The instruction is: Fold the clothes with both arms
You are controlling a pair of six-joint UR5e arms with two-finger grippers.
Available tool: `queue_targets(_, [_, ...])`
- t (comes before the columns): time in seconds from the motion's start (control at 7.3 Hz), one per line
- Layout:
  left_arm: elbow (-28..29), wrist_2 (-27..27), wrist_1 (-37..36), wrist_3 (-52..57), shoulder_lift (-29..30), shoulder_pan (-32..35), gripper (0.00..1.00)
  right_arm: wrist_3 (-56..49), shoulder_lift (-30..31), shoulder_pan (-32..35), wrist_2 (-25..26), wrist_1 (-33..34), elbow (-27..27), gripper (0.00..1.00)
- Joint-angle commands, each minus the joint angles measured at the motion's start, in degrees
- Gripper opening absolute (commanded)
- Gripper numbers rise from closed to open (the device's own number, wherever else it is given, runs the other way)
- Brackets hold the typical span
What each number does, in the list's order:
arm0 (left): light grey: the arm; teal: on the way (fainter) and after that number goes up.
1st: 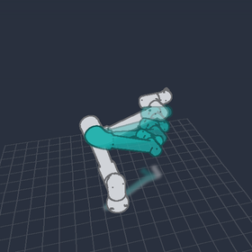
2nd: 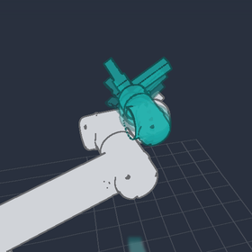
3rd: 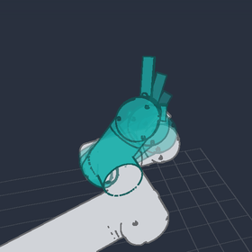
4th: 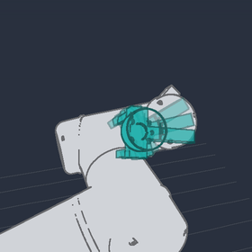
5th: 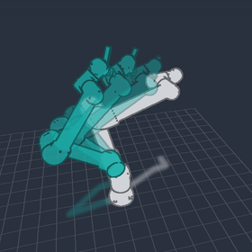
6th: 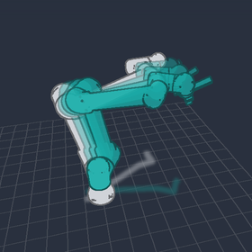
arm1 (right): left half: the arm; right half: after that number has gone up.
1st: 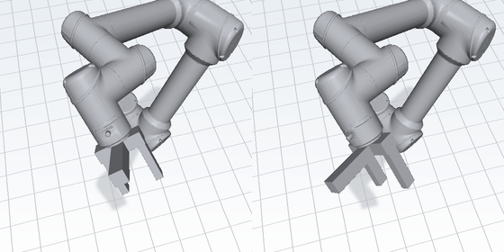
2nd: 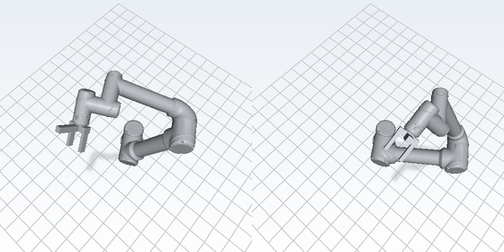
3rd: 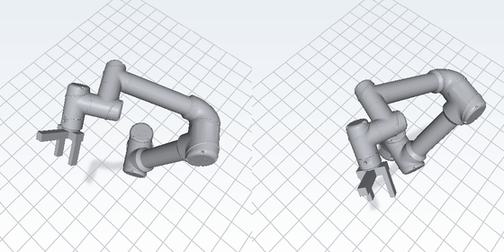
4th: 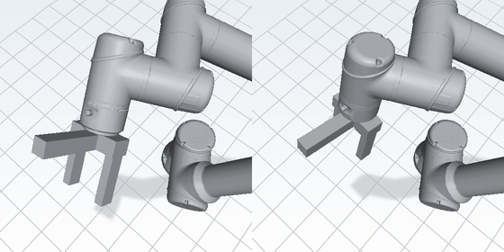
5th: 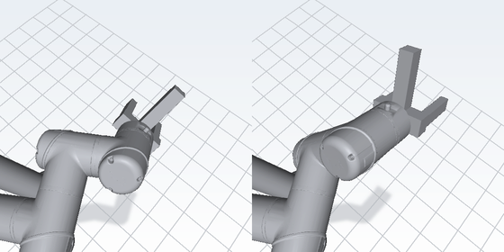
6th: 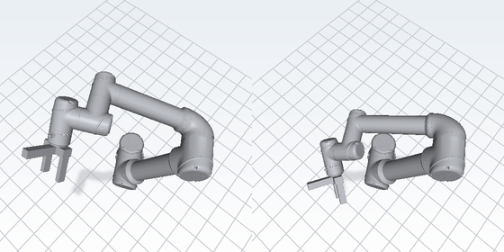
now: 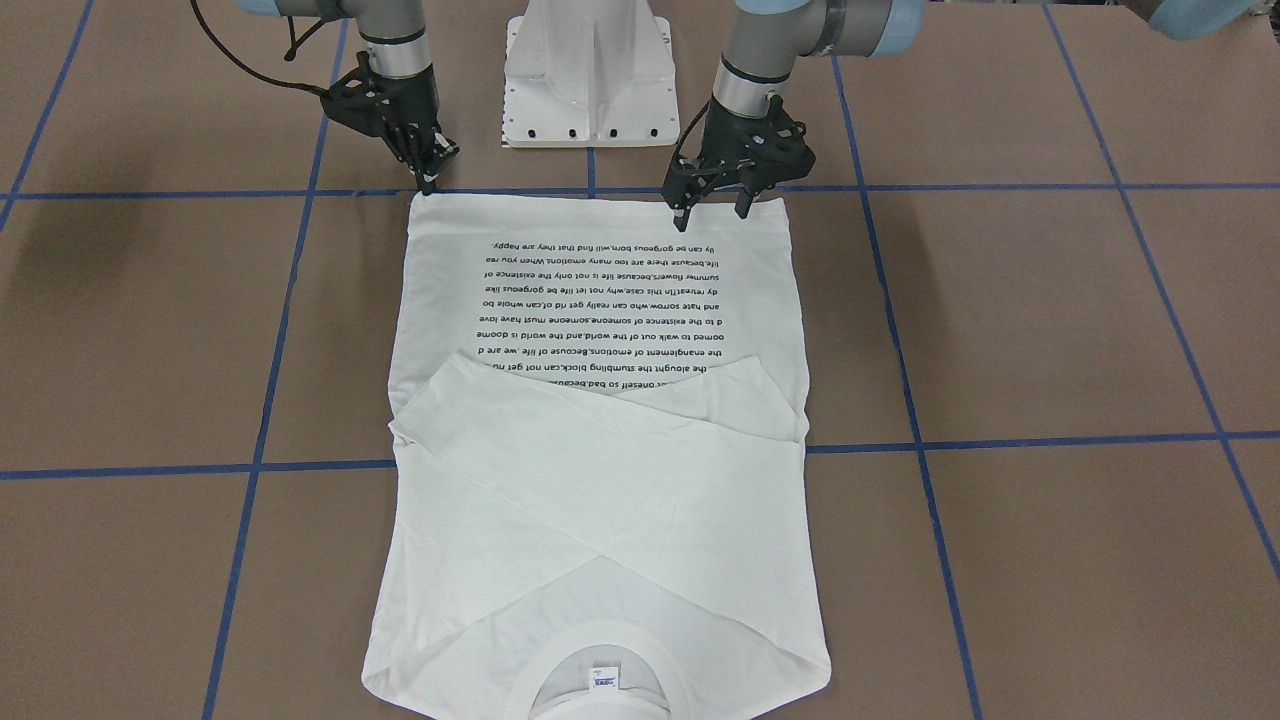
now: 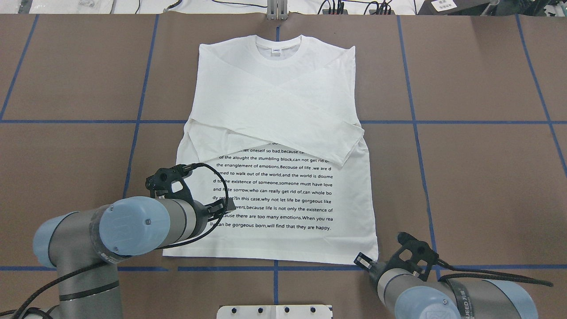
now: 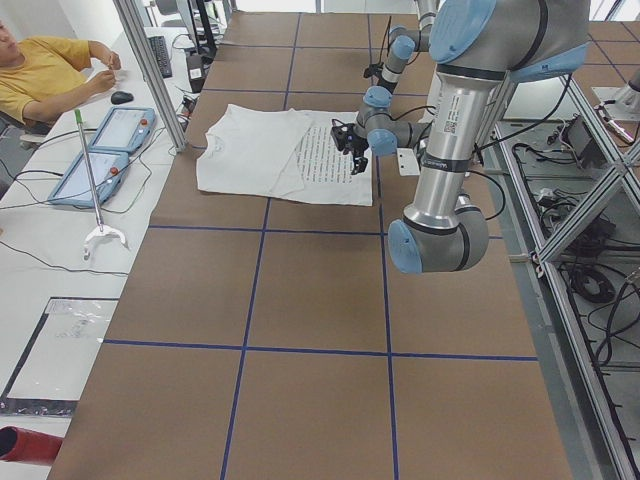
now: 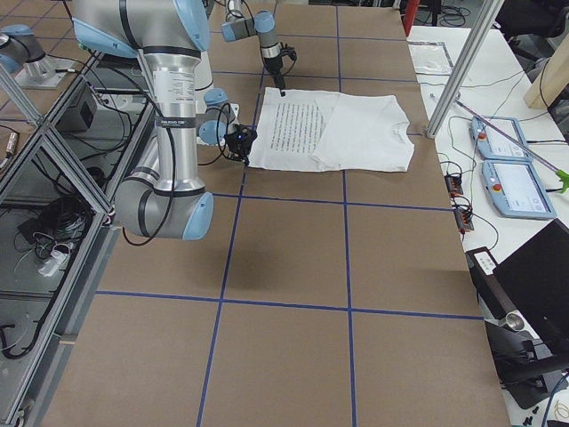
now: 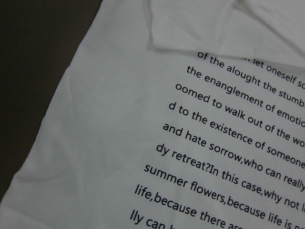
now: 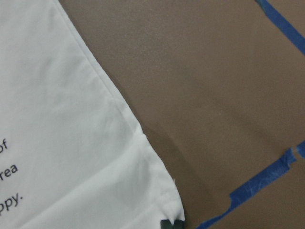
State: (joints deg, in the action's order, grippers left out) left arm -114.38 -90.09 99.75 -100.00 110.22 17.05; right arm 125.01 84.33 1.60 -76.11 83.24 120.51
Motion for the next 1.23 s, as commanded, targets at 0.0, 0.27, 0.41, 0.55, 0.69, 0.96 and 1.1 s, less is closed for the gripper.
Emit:
queue_targets(0.0, [-1.2, 0.2, -0.1, 0.5, -1.5, 0.0, 0.98, 0.0, 0.0, 0.2, -0.3, 1.0, 1.6, 0.0])
queue_targets(0.27, [-5.1, 3.0, -0.2, 1.4, -7.8, -3.6, 0.96, 0.0, 0.2, 0.4, -0.3, 1.2, 3.6, 0.0])
queue_targets(0.41, [-7.3, 5.2, -0.2, 2.7, -12.7, -5.8, 0.96, 0.0, 0.1, 0.5, -0.3, 1.2, 4.3, 0.0])
queue_targets(0.55, [-7.4, 6.4, -0.5, 2.4, -14.1, -7.6, 0.97, 0.0, 0.0, 0.4, -0.3, 1.2, 4.4, 0.0])
queue_targets(0.69, [-6.8, 6.4, -1.4, 2.1, -14.1, -9.0, 0.97, 0.0, 0.0, 0.2, -0.3, 1.0, 4.4, 0.0])
queue_targets(0.96, [-5.1, 6.4, -1.7, 2.1, -13.7, -9.7, 0.91, 0.0, 0.0, 0.2, -0.3, 1.0, 4.3, 0.0])
queue_targets(1.1, [-5.1, 6.5, -1.7, 2.3, -13.6, -9.7, 0.85, 0.0, 0.0, 0.2, -0.3, 1.0, 4.3, 0.0])
